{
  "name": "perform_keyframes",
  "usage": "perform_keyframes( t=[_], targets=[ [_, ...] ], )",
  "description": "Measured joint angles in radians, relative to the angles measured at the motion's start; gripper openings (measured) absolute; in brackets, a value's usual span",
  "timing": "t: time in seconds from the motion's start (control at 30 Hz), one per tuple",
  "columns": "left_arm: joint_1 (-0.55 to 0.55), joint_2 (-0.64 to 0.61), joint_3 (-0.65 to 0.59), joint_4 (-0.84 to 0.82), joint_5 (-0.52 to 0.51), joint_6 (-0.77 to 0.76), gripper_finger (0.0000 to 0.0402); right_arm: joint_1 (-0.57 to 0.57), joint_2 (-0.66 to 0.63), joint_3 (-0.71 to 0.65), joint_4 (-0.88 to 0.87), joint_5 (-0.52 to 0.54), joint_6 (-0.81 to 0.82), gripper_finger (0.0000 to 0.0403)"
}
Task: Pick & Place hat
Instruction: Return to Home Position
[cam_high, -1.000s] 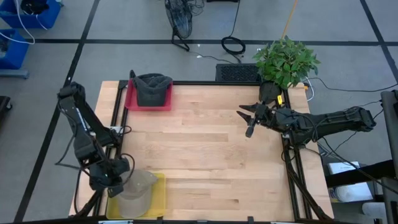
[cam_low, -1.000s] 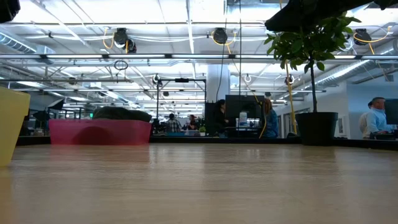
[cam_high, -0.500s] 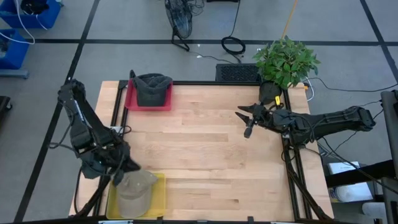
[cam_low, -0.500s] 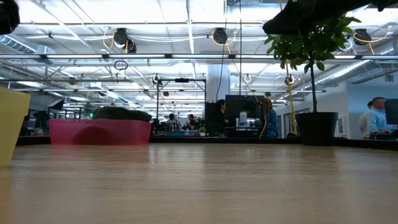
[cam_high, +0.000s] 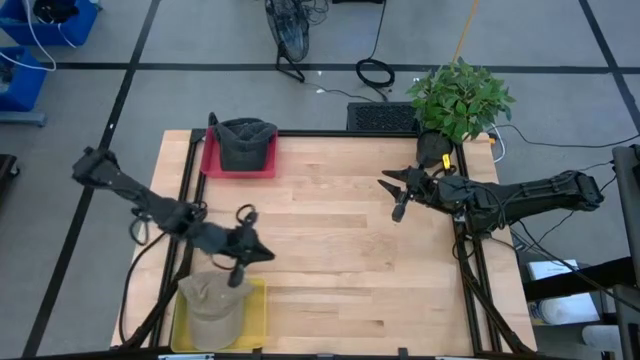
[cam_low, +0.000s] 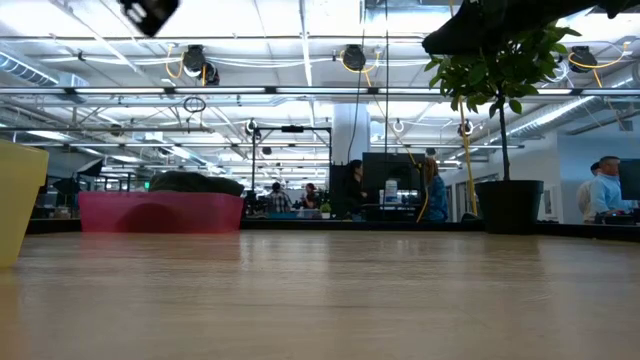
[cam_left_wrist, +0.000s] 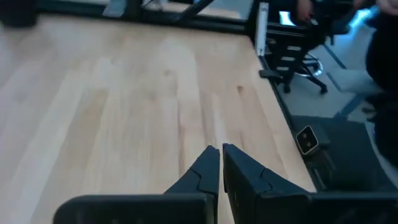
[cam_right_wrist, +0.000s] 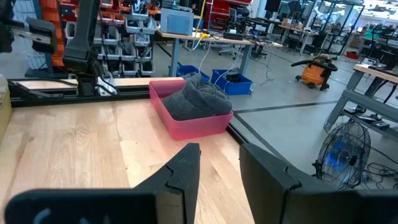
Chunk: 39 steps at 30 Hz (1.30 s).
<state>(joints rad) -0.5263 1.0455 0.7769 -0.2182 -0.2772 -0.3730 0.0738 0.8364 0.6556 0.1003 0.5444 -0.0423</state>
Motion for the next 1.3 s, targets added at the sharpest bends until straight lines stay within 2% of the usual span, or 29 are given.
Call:
perform_keyframes(
  t=[0.07,0.2,0.37,0.5,0.6,0.73,0.9,1.07,1.2,1.3],
  targets=[
    [0.049,0.029,0.000,0.065,0.053,0.096,0.0026,0.000,0.000,0.000,-0.002,0.000,-0.001,0.0100],
    [0.152,0.042,0.000,0.165,0.055,0.238,0.0026,0.000,0.000,0.000,-0.008,0.000,-0.022,0.0100],
    [0.339,0.041,0.000,0.185,0.168,0.266,0.0026,0.000,0.000,0.000,-0.007,-0.024,-0.036,0.0100],
    [0.471,0.042,0.000,0.183,0.171,0.316,0.0026,0.000,0.000,0.000,0.000,-0.024,-0.058,0.0100],
    [0.527,0.039,0.000,0.257,0.198,0.387,0.0026,0.000,0.000,0.000,0.003,-0.057,-0.071,0.0100],
    [0.563,0.038,0.000,0.316,0.243,0.390,0.0026,0.000,0.000,0.000,0.000,-0.162,-0.045,0.0099],
    [0.564,0.039,0.000,0.313,0.163,0.351,0.0026,0.000,0.000,-0.016,0.018,-0.155,-0.021,0.0094],
    [0.564,0.039,0.000,0.329,0.249,0.333,0.0026,-0.001,-0.002,-0.036,0.129,-0.157,0.010,0.0087],
    [0.563,-0.002,-0.001,0.220,0.292,0.284,0.0026,0.000,-0.019,-0.039,0.094,-0.157,0.013,0.0078],
    [0.550,-0.080,-0.001,0.114,0.249,0.298,0.0026,0.000,-0.061,-0.039,0.072,-0.156,0.019,0.0062]
  ],
)
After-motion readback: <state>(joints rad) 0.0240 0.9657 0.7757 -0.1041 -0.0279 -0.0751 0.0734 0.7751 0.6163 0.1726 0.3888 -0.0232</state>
